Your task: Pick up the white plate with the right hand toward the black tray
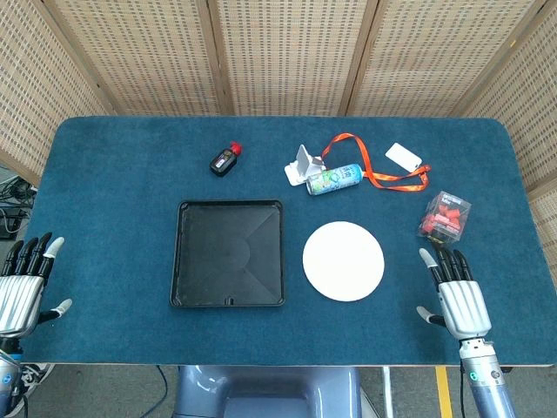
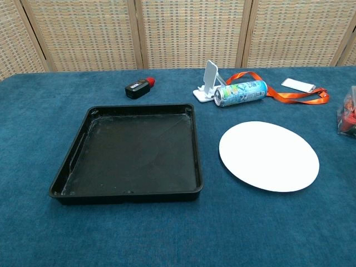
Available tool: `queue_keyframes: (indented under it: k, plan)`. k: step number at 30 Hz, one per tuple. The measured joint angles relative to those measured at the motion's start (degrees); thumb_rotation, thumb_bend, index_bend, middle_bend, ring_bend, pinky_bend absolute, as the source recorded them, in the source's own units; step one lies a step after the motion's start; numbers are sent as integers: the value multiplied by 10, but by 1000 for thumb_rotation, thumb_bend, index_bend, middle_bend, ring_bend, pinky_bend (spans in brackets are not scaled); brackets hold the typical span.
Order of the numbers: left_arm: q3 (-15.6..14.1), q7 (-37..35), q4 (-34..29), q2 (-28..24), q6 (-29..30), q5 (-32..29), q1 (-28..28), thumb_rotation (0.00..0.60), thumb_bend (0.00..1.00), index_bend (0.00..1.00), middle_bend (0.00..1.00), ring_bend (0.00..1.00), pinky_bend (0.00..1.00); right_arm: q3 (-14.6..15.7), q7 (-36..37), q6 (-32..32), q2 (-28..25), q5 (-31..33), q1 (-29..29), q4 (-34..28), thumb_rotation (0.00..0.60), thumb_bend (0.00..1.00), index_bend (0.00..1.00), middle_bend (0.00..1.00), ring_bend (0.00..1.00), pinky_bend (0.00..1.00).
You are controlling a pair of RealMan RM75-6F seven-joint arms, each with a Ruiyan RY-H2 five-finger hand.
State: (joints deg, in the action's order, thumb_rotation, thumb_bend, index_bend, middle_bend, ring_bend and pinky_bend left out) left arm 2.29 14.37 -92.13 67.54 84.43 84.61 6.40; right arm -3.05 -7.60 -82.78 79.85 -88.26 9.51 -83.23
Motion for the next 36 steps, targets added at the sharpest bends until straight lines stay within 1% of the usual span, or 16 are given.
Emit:
queue_keyframes:
  k: [12, 18, 23, 26, 31, 36]
  plan:
    - [-1, 6, -7, -5, -1, -1, 0, 600, 0, 0, 0, 0, 0, 0, 3, -7, 2, -5, -1, -3, 600, 155, 36, 0, 0, 0]
    - [-1, 7, -7, -5, -2, -1, 0, 600, 0, 0, 0, 0, 0, 0, 5, -17, 9, -13, -1, 3, 600, 154, 83, 0, 0, 0]
    - [-2, 9, -9, -5, 0, 0, -1, 600, 0, 0, 0, 0, 0, 2, 6, -24, 17, -24, -1, 10, 600, 153, 144, 0, 0, 0]
    - [0, 8, -9, -6, 1, -1, -1, 600, 0, 0, 0, 0, 0, 3, 8, -26, 26, -31, 1, 14, 600, 192, 175, 0, 0, 9]
    - [1, 5, -10, -7, 2, -1, -1, 600, 0, 0, 0, 0, 0, 4, 14, -22, 51, -39, 9, 30, 600, 316, 190, 0, 0, 20]
    - [2, 3, -7, -7, 0, -4, -1, 600, 0, 0, 0, 0, 0, 5, 22, -2, 90, -43, 25, 58, 600, 425, 196, 0, 0, 29]
